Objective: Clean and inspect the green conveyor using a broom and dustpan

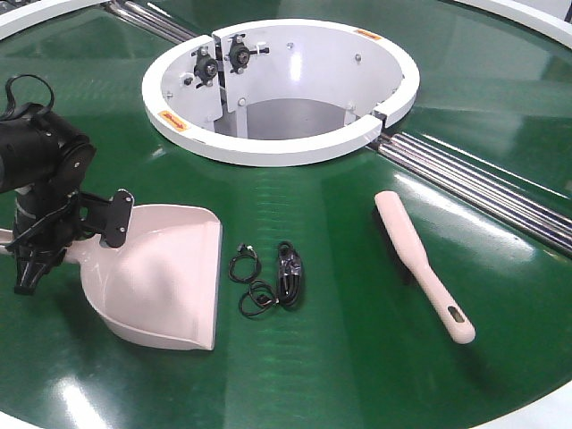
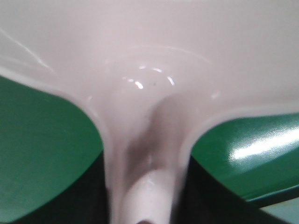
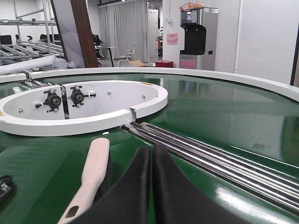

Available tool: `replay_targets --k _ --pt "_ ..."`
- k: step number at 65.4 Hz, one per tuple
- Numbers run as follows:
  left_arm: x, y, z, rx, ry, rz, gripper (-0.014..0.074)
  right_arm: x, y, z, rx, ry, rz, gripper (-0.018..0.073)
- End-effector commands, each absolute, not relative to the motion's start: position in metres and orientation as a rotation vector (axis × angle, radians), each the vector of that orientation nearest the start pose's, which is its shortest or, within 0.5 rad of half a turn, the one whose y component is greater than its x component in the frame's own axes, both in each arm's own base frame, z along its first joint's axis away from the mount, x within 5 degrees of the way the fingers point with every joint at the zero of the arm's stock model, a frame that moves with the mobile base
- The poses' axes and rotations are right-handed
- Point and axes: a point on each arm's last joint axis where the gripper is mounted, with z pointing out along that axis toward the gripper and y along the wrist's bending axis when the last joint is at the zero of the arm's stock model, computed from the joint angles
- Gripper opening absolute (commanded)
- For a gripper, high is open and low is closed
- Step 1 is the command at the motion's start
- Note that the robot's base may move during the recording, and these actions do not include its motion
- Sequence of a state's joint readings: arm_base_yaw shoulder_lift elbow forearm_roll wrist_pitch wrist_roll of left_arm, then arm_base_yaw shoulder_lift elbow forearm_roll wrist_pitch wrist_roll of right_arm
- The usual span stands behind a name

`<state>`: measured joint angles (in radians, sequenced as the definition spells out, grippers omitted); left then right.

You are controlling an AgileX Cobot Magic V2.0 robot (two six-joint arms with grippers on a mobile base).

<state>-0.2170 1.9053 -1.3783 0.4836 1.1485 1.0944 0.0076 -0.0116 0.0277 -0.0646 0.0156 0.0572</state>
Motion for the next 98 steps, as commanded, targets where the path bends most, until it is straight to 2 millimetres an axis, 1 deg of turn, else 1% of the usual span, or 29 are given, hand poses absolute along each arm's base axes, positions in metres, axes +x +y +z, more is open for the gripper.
replay_targets --k 1,6,13,20,23,27,34,35,40,41,47,48,52,56,65,75,80,88,94,95,98 --pt "0.366 -0.041 0.234 2.206 2.346 0.742 -0.0006 0.055 0.001 0.209 -0.019 1.430 -0.011 -0.0009" --pt "0.366 -0.041 0.234 2.206 2.346 0.742 -0.0006 0.055 0.001 0.210 -0.022 1.429 -0.014 -0.0009" --pt "0.366 -0.041 0.234 2.206 2.346 0.742 -0.0006 0.053 0.001 0.219 -0.055 1.334 -0.040 -0.0009" --pt "0.366 -0.041 0.234 2.205 2.346 0.742 -0.0006 0.052 0.001 0.225 0.001 1.319 0.028 -0.0009" --pt "0.366 -0.041 0.234 2.205 2.346 0.742 -0.0006 0.052 0.001 0.232 0.024 1.324 0.055 -0.0009" --pt "0.366 -0.041 0.234 2.205 2.346 0.742 -0.0006 0.051 0.001 0.245 0.027 1.324 0.055 -0.0009" --pt "0.366 -0.041 0.234 2.205 2.346 0.742 -0.0006 0.056 0.001 0.277 0.015 1.323 0.039 -0.0009" --pt "0.366 -0.041 0.234 2.205 2.346 0.742 -0.0006 0.057 0.001 0.284 0.014 1.320 0.037 -0.0009" --pt "0.366 -0.041 0.234 2.205 2.346 0.742 -0.0006 0.069 0.000 0.301 0.027 1.409 0.039 -0.0009" --pt "0.366 -0.041 0.234 2.205 2.346 0.742 -0.0006 0.071 0.000 0.308 0.028 1.422 0.038 -0.0009" --pt "0.366 -0.041 0.234 2.205 2.346 0.742 -0.0006 0.088 -0.001 0.322 0.039 1.606 0.023 -0.0009" --pt "0.366 -0.041 0.234 2.205 2.346 0.742 -0.0006 0.091 -0.001 0.326 0.039 1.624 0.020 -0.0009" --pt "0.366 -0.041 0.234 2.205 2.346 0.742 -0.0006 0.103 -0.002 0.330 0.047 1.741 0.013 -0.0009" --pt "0.366 -0.041 0.234 2.205 2.346 0.742 -0.0006 0.115 -0.002 0.331 0.050 1.816 0.008 -0.0009" --pt "0.366 -0.041 0.234 2.205 2.346 0.742 -0.0006 0.136 -0.002 0.324 0.050 1.888 0.006 -0.0009" --pt "0.366 -0.041 0.234 2.205 2.346 0.742 -0.0006 0.148 -0.002 0.317 0.052 1.943 0.005 -0.0004" --pt "0.366 -0.041 0.234 2.205 2.346 0.742 -0.0006 0.151 -0.002 0.313 0.056 1.982 0.005 0.0017" --pt "0.366 -0.041 0.234 2.205 2.346 0.742 -0.0006 0.154 -0.002 0.312 0.061 2.067 -0.003 0.0111" --pt "0.366 -0.041 0.234 2.205 2.346 0.742 -0.0006 0.157 -0.002 0.315 0.068 2.109 0.002 0.0225" --pt "0.366 -0.041 0.234 2.205 2.346 0.742 -0.0006 0.158 -0.002 0.317 0.069 2.114 0.002 0.0274" --pt "0.366 -0.041 0.234 2.205 2.346 0.742 -0.0006 0.160 -0.002 0.319 0.069 2.125 0.003 0.0333"
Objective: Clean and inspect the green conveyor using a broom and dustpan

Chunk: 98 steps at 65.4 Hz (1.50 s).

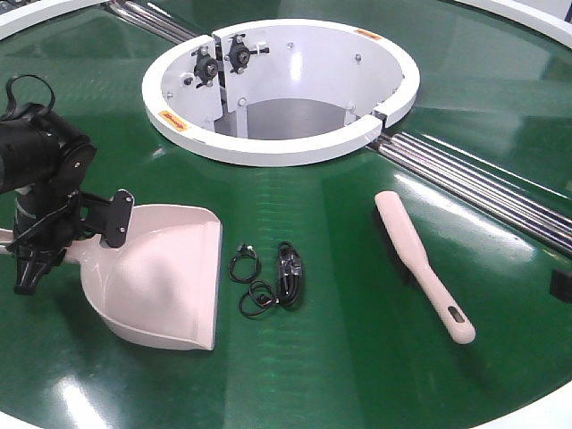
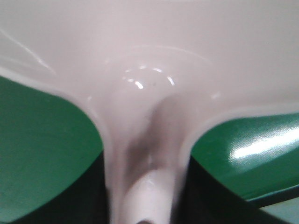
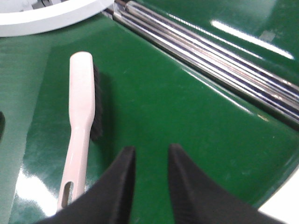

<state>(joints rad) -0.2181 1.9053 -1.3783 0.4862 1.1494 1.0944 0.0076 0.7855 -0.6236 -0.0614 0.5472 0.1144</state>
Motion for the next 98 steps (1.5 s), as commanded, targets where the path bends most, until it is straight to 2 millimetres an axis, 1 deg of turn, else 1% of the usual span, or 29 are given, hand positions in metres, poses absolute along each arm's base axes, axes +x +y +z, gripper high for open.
replay_targets --k 1,5,11,16,25,28,38,45,51,60,66,74,85,98 --pt "0.366 -0.041 0.234 2.205 2.346 0.742 -0.0006 0.161 -0.002 0.319 0.069 2.127 0.003 0.0352" --pt "0.366 -0.041 0.234 2.205 2.346 0.742 -0.0006 0.164 -0.002 0.322 0.066 2.132 0.004 0.0433" --pt "0.366 -0.041 0.234 2.205 2.346 0.742 -0.0006 0.170 -0.001 0.324 0.043 2.160 0.007 0.0524" --pt "0.366 -0.041 0.234 2.205 2.346 0.742 -0.0006 0.177 0.005 0.326 -0.003 2.182 0.033 0.0567" --pt "0.366 -0.041 0.234 2.205 2.346 0.742 -0.0006 0.195 0.033 0.328 -0.187 2.253 0.088 0.0576" --pt "0.366 -0.041 0.234 2.205 2.346 0.742 -0.0006 0.201 0.041 0.329 -0.206 2.282 0.115 0.0575" --pt "0.366 -0.041 0.234 2.205 2.346 0.742 -0.0006 0.230 0.064 0.324 -0.247 2.417 0.159 0.0575" --pt "0.366 -0.041 0.234 2.205 2.346 0.742 -0.0006 0.252 0.074 0.320 -0.265 2.485 0.155 0.0575" --pt "0.366 -0.041 0.234 2.205 2.346 0.742 -0.0006 0.272 0.079 0.311 -0.290 2.573 0.125 0.0575" --pt "0.366 -0.041 0.234 2.205 2.346 0.742 -0.0006 0.294 0.085 0.299 -0.335 2.686 0.095 0.0575" --pt "0.366 -0.041 0.234 2.205 2.346 0.742 -0.0006 0.308 0.089 0.285 -0.371 2.753 0.069 0.0575" --pt "0.366 -0.041 0.234 2.205 2.346 0.742 -0.0006 0.323 0.091 0.268 -0.378 2.812 0.030 0.0575" --pt "0.366 -0.041 0.234 2.205 2.346 0.742 -0.0006 0.338 0.094 0.244 -0.349 2.881 -0.006 0.0575" --pt "0.366 -0.041 0.234 2.205 2.346 0.742 -0.0006 0.346 0.097 0.218 -0.355 2.962 -0.016 0.0575"
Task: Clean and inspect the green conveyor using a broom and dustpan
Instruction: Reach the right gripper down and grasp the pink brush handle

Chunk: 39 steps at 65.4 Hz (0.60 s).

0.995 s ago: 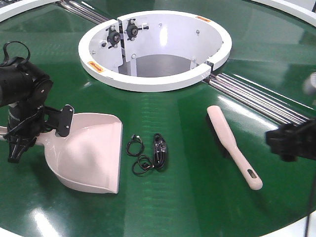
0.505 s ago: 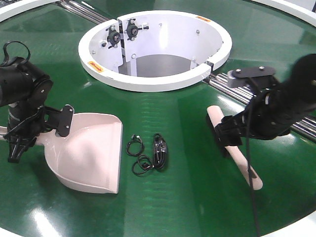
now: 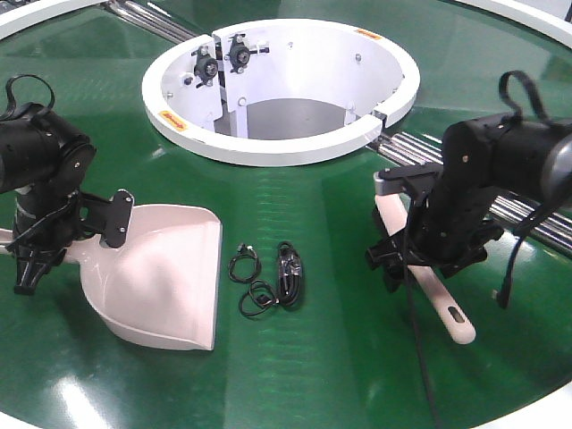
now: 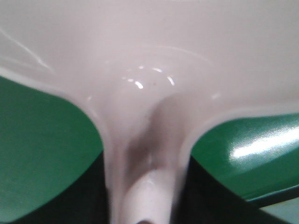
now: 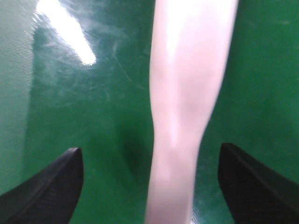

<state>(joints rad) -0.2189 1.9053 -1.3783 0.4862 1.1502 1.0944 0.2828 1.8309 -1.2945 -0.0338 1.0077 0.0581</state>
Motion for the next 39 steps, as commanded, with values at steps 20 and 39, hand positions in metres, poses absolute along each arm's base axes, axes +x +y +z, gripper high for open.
replay_targets --k 20,39 --pt "0.366 -0.041 0.234 2.205 2.346 0.742 -0.0006 0.352 0.098 0.196 -0.334 3.017 -0.031 0.0500" --pt "0.366 -0.041 0.234 2.205 2.346 0.742 -0.0006 0.354 0.098 0.197 -0.312 2.995 -0.038 0.0099"
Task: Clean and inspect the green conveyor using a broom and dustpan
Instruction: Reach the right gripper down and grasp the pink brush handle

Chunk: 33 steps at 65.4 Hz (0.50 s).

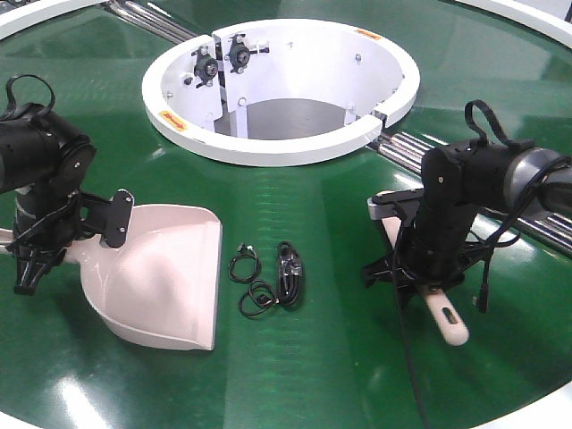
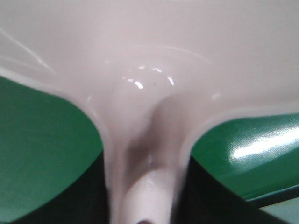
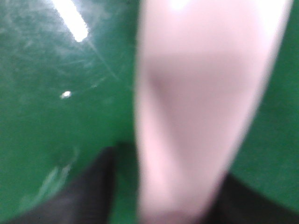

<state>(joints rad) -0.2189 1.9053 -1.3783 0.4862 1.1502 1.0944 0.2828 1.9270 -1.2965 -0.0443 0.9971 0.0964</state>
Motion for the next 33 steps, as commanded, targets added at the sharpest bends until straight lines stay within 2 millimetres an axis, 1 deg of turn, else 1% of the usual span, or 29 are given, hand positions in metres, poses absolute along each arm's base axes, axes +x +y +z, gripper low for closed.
replay_targets --k 1,5,9,16,24,33 --pt "0.366 -0.041 0.234 2.205 2.346 0.742 -0.0006 0.354 0.098 0.197 -0.309 2.996 -0.038 0.0074" --pt "0.366 -0.041 0.234 2.205 2.346 0.742 -0.0006 0.353 0.098 0.201 -0.304 2.985 -0.031 -0.0017" --pt "0.366 -0.041 0.234 2.205 2.346 0.742 -0.0006 0.352 0.097 0.207 -0.297 2.972 -0.024 -0.0013" --pt "0.366 -0.041 0.234 2.205 2.346 0.742 -0.0006 0.346 0.097 0.225 -0.284 2.934 -0.001 -0.0008" --pt "0.366 -0.041 0.234 2.205 2.346 0.742 -0.0006 0.336 0.099 0.244 -0.239 2.925 0.075 -0.0008" --pt "0.366 -0.041 0.234 2.205 2.346 0.742 -0.0006 0.325 0.101 0.254 -0.211 2.964 0.148 -0.0007"
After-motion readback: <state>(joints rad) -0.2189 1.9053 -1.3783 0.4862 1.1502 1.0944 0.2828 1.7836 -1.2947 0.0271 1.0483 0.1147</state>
